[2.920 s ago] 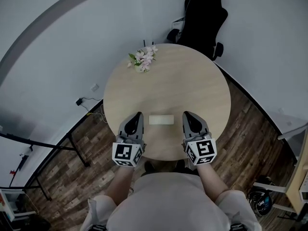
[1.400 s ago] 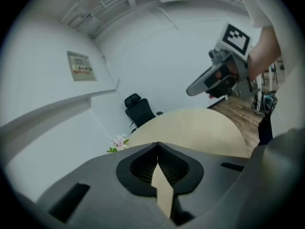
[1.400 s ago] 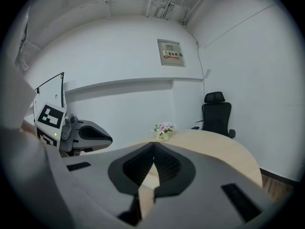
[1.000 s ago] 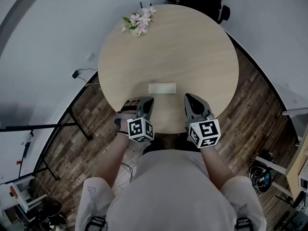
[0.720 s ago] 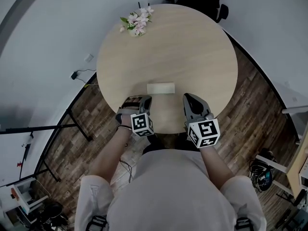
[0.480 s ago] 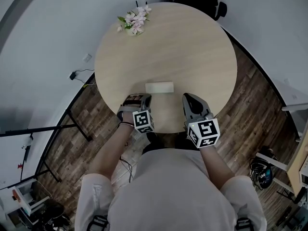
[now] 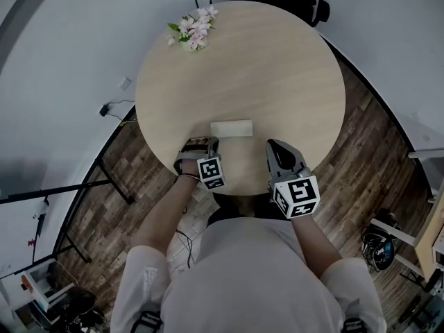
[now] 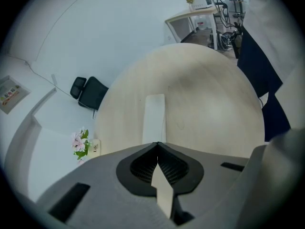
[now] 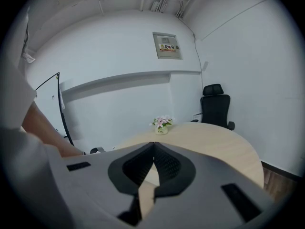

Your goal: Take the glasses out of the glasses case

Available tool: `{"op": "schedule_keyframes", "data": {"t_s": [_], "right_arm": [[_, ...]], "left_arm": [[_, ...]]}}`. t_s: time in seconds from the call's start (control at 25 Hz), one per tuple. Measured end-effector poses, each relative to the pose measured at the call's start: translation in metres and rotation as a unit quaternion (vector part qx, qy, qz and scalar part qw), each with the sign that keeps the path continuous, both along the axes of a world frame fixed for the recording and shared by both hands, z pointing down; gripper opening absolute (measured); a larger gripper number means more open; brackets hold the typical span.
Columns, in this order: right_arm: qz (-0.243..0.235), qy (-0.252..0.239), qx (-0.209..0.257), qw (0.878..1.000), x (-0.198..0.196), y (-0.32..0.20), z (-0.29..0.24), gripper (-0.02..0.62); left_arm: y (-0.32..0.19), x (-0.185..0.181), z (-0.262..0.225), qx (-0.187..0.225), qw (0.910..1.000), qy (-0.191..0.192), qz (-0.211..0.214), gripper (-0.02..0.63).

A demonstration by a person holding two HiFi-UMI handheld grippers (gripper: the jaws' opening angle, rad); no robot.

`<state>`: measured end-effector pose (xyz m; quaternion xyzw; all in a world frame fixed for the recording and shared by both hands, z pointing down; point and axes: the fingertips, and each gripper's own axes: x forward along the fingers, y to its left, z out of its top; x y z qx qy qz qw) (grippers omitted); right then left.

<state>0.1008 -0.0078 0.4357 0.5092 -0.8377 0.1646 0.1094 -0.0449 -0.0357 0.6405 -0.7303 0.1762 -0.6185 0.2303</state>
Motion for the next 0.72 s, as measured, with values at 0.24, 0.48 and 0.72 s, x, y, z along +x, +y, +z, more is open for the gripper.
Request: {"op": "schedule_keyframes", "data": {"t_s": [0.24, 0.48, 0.72], "right_arm": [[0.001, 0.002, -0.015, 1.000, 0.003, -0.006, 0.011, 0.012], [-0.001, 0.003, -0.027, 1.000, 0.001, -0.015, 0.022, 0.012], [-0.006, 0.005, -0.037, 0.999, -0.002, -0.022, 0.030, 0.012]], "left_arm": [[-0.006, 0.005, 0.018, -0.014, 0.9999, -0.007, 0.002, 0.006], [-0.012, 0.002, 0.035, -0.021, 0.9995, -0.019, 0.013, 0.006], [-0.015, -0.001, 0.048, -0.023, 0.9992, -0.027, 0.019, 0.006]]}}
